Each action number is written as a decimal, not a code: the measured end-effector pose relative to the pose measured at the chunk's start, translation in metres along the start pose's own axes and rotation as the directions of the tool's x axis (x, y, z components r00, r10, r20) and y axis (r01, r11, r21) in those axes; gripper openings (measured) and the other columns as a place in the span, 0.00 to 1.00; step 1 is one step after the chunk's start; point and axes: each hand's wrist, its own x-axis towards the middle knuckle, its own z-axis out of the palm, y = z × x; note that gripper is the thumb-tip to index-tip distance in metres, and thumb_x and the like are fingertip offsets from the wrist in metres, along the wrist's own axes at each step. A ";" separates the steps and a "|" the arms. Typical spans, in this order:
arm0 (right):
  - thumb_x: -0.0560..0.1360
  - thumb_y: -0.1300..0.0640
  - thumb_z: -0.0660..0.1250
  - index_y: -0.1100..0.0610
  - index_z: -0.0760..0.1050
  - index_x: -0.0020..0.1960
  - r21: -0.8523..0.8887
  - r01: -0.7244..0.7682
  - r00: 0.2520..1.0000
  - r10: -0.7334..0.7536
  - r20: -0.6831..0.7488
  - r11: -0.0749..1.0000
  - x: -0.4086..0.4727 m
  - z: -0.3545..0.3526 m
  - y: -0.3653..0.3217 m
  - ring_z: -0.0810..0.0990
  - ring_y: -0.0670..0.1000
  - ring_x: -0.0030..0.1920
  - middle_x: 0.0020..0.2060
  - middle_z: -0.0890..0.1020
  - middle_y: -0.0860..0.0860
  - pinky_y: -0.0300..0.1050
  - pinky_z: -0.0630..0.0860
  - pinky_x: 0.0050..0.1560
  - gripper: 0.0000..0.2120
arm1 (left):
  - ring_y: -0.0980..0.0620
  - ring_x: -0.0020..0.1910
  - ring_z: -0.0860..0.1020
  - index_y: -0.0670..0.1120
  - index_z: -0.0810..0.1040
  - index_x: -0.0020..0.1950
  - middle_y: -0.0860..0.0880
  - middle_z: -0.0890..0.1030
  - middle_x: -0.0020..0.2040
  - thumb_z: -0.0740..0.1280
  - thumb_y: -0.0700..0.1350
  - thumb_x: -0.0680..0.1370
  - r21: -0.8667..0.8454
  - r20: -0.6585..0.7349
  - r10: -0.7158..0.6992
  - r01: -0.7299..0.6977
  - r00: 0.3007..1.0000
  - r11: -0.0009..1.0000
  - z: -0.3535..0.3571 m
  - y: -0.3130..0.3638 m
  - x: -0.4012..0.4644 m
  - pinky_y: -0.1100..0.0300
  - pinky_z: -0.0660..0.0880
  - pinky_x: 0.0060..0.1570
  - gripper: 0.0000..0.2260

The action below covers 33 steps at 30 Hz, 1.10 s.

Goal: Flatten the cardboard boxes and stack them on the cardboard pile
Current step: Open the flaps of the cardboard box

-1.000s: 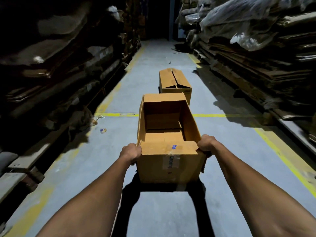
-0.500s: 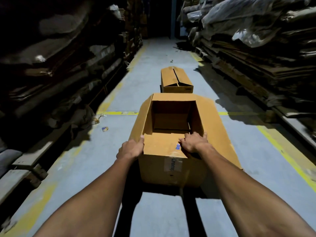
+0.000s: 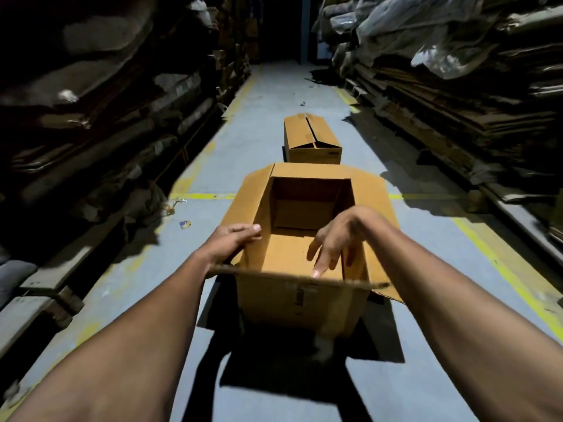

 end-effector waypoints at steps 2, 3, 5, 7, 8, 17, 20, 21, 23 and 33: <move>0.58 0.35 0.85 0.46 0.71 0.76 -0.129 -0.030 0.999 0.028 -0.015 0.991 0.029 0.025 -0.009 0.77 0.54 0.69 0.70 0.78 0.48 0.60 0.75 0.70 0.50 | 0.51 0.62 0.81 0.51 0.88 0.57 0.51 0.87 0.58 0.77 0.55 0.75 0.099 0.065 -0.007 0.000 0.998 0.995 0.001 -0.001 -0.005 0.51 0.75 0.70 0.13; 0.60 0.35 0.84 0.46 0.71 0.75 -0.163 -0.029 0.999 0.026 -0.021 0.986 0.037 0.035 -0.014 0.76 0.55 0.70 0.70 0.77 0.48 0.59 0.74 0.71 0.49 | 0.51 0.63 0.80 0.54 0.88 0.56 0.53 0.86 0.59 0.78 0.56 0.74 0.140 0.085 -0.016 0.004 0.996 0.990 0.002 -0.001 -0.007 0.49 0.75 0.69 0.13; 0.68 0.39 0.81 0.49 0.75 0.72 -0.223 -0.006 1.000 0.000 -0.029 0.975 0.041 0.049 -0.025 0.76 0.55 0.70 0.69 0.78 0.47 0.57 0.74 0.71 0.37 | 0.51 0.64 0.78 0.57 0.88 0.56 0.56 0.84 0.61 0.78 0.59 0.73 0.237 0.112 -0.012 -0.015 0.994 0.971 0.006 -0.001 -0.010 0.47 0.73 0.70 0.14; 0.75 0.47 0.77 0.49 0.77 0.68 -0.286 0.011 0.995 -0.040 -0.094 0.958 0.038 0.056 -0.033 0.78 0.54 0.66 0.64 0.80 0.47 0.54 0.76 0.68 0.23 | 0.54 0.65 0.77 0.56 0.88 0.56 0.57 0.84 0.61 0.78 0.59 0.73 0.308 0.139 0.018 -0.060 0.990 0.949 0.012 0.000 -0.013 0.49 0.70 0.71 0.14; 0.77 0.51 0.75 0.50 0.76 0.68 -0.318 0.003 0.987 -0.053 -0.149 0.948 0.038 0.058 -0.034 0.78 0.54 0.64 0.61 0.80 0.47 0.52 0.77 0.65 0.21 | 0.54 0.64 0.78 0.56 0.88 0.56 0.57 0.85 0.59 0.78 0.58 0.73 0.347 0.156 0.022 -0.076 0.988 0.935 0.015 0.001 -0.014 0.50 0.70 0.70 0.14; 0.78 0.49 0.74 0.49 0.71 0.75 -0.392 -0.181 0.946 0.050 -0.321 0.902 0.018 0.056 -0.025 0.76 0.55 0.67 0.69 0.75 0.49 0.50 0.76 0.62 0.28 | 0.53 0.51 0.84 0.55 0.90 0.44 0.55 0.88 0.45 0.71 0.71 0.73 0.655 0.254 -0.032 -0.148 0.967 0.741 0.037 0.004 -0.021 0.47 0.78 0.63 0.21; 0.64 0.31 0.80 0.50 0.80 0.67 -0.137 -0.180 0.983 0.175 -0.049 0.974 0.012 0.052 -0.020 0.83 0.55 0.63 0.62 0.84 0.49 0.58 0.78 0.66 0.38 | 0.56 0.41 0.86 0.51 0.89 0.41 0.53 0.87 0.38 0.64 0.71 0.78 0.736 0.280 -0.121 -0.132 0.952 0.664 0.045 0.012 -0.023 0.54 0.77 0.54 0.27; 0.63 0.29 0.79 0.51 0.83 0.64 -0.009 -0.169 0.985 0.169 0.020 0.986 0.012 0.052 -0.019 0.85 0.55 0.60 0.58 0.86 0.51 0.59 0.80 0.64 0.37 | 0.57 0.38 0.85 0.50 0.89 0.41 0.52 0.87 0.37 0.64 0.69 0.79 0.763 0.273 -0.114 -0.143 0.955 0.630 0.048 0.013 -0.023 0.55 0.76 0.50 0.26; 0.70 0.27 0.71 0.52 0.83 0.63 0.065 -0.152 0.987 0.155 -0.038 0.986 0.018 0.053 -0.015 0.86 0.54 0.57 0.55 0.87 0.51 0.56 0.81 0.60 0.34 | 0.58 0.40 0.84 0.51 0.87 0.42 0.53 0.87 0.38 0.68 0.63 0.80 0.794 0.239 -0.018 -0.184 0.971 0.580 0.050 0.011 -0.020 0.57 0.76 0.47 0.19; 0.81 0.64 0.64 0.54 0.45 0.84 0.106 -0.490 0.550 0.401 -0.733 0.865 0.029 0.054 0.022 0.58 0.76 0.75 0.82 0.47 0.65 0.74 0.69 0.68 0.40 | 0.36 0.68 0.74 0.43 0.66 0.73 0.39 0.73 0.69 0.72 0.46 0.79 0.921 -0.206 0.004 0.192 0.979 0.339 0.059 0.006 -0.019 0.43 0.76 0.61 0.26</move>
